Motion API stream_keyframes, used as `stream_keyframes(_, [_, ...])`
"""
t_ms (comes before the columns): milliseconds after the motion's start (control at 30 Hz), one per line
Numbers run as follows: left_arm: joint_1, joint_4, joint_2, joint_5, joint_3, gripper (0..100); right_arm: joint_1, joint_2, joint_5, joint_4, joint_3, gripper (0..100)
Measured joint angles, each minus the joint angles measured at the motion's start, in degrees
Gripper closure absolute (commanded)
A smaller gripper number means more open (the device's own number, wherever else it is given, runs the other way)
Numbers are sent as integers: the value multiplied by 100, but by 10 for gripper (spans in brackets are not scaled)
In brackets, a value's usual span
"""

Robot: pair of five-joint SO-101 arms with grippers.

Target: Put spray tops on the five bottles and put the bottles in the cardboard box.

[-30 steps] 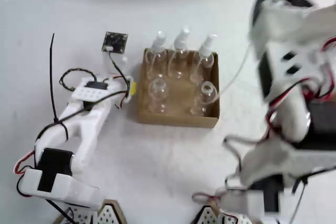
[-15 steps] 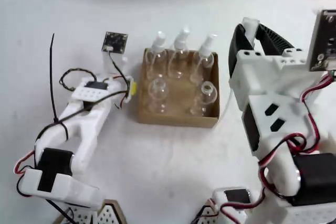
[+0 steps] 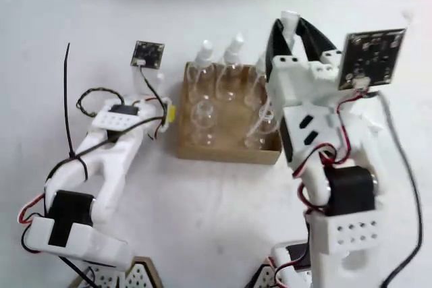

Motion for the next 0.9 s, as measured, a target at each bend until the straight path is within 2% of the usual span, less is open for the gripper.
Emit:
stream_keyframes(200, [0,0,0,0,0,812,-281,-396,0,-1521,1204,982])
stream_keyframes(367, [0,0,0,0,0,812,-888,-932,35,-3059,2488,983])
stream_keyframes(600, [0,0,0,0,0,812,-1758,-853,1521,-4791,3754,983])
stream_keyframes(900, [0,0,0,0,0,812,-1864,-193,1688,-6330,3833,983])
